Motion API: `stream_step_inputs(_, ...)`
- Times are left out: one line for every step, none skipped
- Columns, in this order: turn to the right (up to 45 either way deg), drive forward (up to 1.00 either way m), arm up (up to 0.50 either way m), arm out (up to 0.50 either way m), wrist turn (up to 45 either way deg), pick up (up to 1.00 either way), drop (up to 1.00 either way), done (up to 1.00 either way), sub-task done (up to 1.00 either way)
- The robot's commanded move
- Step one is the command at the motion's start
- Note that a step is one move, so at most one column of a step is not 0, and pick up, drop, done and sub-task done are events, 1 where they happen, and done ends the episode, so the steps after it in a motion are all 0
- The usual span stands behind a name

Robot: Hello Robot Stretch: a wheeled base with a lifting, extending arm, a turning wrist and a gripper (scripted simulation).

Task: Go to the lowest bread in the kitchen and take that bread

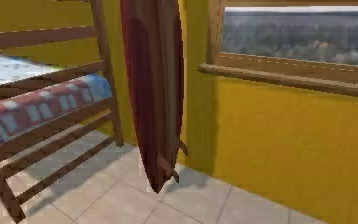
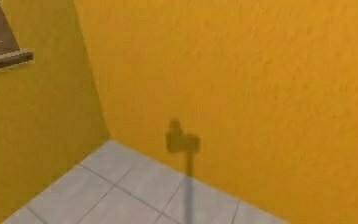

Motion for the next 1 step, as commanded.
stream_step_inputs(-45.0, 0.0, 0.0, 0.0, 0.0, 0.0, 0.0, 0.0, 0.0)
